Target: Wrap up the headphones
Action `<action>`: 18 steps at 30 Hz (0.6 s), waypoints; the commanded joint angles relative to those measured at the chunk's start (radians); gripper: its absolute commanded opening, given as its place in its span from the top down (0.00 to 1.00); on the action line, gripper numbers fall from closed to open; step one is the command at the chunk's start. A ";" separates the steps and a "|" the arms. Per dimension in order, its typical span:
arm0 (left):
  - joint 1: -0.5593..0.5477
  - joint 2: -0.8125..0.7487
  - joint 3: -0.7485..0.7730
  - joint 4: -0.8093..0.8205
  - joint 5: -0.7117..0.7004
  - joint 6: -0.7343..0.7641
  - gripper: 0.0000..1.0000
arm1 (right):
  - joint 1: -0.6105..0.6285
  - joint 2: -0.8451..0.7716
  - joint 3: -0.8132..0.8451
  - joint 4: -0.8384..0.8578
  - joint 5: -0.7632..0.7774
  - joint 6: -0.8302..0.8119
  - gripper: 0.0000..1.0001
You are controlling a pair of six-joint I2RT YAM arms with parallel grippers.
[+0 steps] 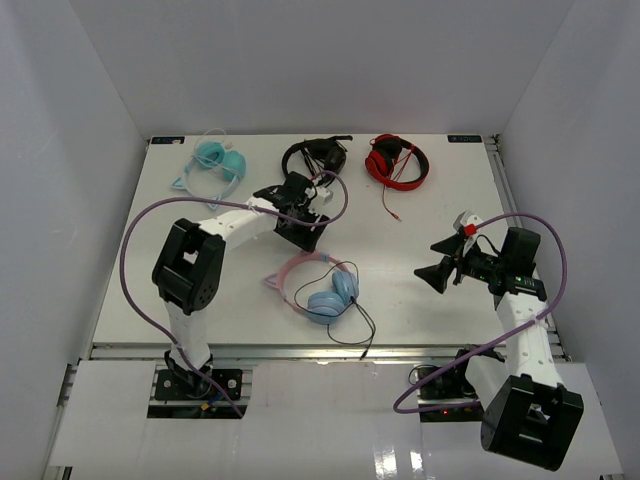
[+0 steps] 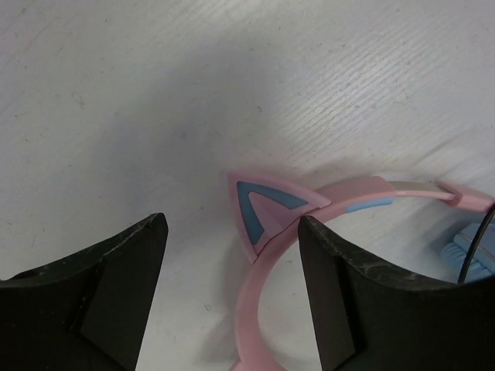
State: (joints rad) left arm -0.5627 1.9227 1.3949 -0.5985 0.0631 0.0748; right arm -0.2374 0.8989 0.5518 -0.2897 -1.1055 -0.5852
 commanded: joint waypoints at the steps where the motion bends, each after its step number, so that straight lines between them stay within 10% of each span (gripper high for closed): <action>1: 0.011 -0.065 -0.059 -0.028 -0.111 0.011 0.20 | 0.012 0.003 0.002 0.001 -0.007 -0.018 0.10; 18: 0.012 -0.294 -0.275 -0.047 0.190 -0.012 0.12 | 0.017 0.012 -0.010 0.004 -0.014 -0.022 0.10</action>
State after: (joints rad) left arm -0.5518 1.5797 1.1870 -0.6079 0.1329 0.0202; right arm -0.2283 0.9081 0.5480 -0.2894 -1.1030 -0.5877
